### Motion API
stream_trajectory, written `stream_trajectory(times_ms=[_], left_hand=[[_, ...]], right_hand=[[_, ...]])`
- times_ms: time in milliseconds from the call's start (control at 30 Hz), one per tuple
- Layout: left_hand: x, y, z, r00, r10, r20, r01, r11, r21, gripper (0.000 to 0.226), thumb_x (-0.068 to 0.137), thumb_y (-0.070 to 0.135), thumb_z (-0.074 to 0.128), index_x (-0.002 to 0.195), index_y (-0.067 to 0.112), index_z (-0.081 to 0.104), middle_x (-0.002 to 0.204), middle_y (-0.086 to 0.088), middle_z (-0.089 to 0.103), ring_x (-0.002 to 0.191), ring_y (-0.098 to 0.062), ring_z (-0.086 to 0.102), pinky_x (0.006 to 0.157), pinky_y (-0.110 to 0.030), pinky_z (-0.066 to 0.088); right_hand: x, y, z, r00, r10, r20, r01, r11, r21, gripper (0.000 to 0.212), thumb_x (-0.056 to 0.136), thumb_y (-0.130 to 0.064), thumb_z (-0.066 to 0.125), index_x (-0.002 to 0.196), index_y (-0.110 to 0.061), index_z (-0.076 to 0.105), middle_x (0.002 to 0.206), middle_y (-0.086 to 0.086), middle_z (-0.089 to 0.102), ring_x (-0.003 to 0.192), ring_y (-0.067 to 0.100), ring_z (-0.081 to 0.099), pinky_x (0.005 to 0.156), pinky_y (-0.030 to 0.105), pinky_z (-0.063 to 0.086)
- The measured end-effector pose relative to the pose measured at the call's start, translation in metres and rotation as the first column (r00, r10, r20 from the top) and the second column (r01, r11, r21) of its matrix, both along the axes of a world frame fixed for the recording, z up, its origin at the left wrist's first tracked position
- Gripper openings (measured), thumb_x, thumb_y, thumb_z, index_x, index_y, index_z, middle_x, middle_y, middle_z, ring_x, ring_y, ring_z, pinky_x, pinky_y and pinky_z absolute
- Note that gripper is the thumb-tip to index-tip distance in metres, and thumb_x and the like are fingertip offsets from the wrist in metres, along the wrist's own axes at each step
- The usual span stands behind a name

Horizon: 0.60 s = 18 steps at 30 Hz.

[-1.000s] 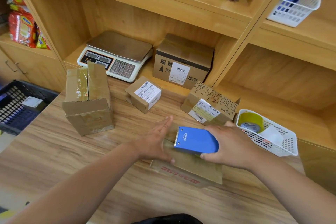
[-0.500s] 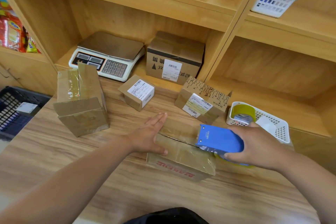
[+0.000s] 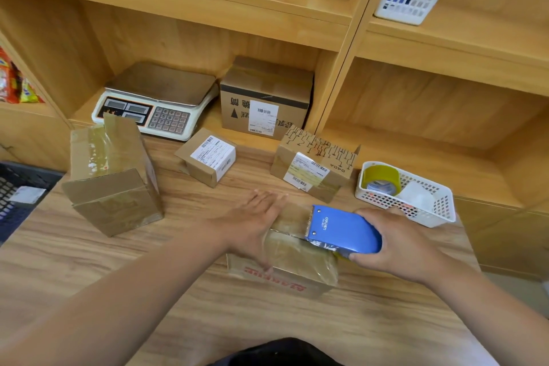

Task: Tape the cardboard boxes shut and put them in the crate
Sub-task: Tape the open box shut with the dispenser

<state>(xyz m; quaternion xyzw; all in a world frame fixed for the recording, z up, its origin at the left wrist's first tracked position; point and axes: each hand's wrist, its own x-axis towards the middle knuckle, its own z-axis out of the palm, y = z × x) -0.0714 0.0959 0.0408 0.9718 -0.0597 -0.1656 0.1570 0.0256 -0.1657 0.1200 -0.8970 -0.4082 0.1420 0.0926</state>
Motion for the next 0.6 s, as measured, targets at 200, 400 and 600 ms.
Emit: stream_trajectory(times_ms=[200, 400, 600], left_hand=[[-0.0037, -0.0022, 0.0001, 0.996, 0.010, 0.085, -0.007, 0.999, -0.035, 0.137, 0.061, 0.055, 0.078, 0.148, 0.015, -0.019, 0.159, -0.004, -0.006, 0.145, -0.013, -0.011, 0.116, -0.032, -0.017], [-0.0056, -0.0033, 0.0035, 0.996, 0.053, 0.075, -0.045, 0.993, -0.109, 0.135, 0.059, 0.048, 0.082, 0.150, 0.015, -0.012, 0.157, 0.001, 0.000, 0.142, -0.009, -0.009, 0.111, -0.024, -0.022], [-0.0067, -0.0036, 0.0065, 0.996, 0.074, 0.041, -0.069, 0.991, -0.117, 0.133, 0.060, 0.044, 0.083, 0.150, 0.019, -0.012, 0.157, 0.003, -0.002, 0.141, -0.008, -0.011, 0.105, -0.019, -0.025]], right_hand=[[0.0043, 0.0017, -0.0004, 1.000, 0.024, 0.016, -0.023, 1.000, -0.018, 0.052, 0.066, -0.060, 0.073, 0.108, -0.037, 0.054, 0.096, -0.020, 0.059, 0.086, 0.006, 0.053, 0.070, 0.015, 0.031], [0.0068, 0.0020, 0.0001, 0.999, 0.027, 0.030, -0.024, 0.995, -0.092, 0.054, 0.065, -0.069, 0.065, 0.110, -0.043, 0.049, 0.097, -0.022, 0.057, 0.089, 0.010, 0.047, 0.072, 0.022, 0.039], [0.0060, 0.0004, 0.0034, 1.000, 0.010, 0.017, -0.007, 0.992, -0.129, 0.057, 0.064, -0.071, 0.065, 0.109, -0.041, 0.049, 0.098, -0.020, 0.057, 0.092, 0.010, 0.044, 0.074, 0.025, 0.044]])
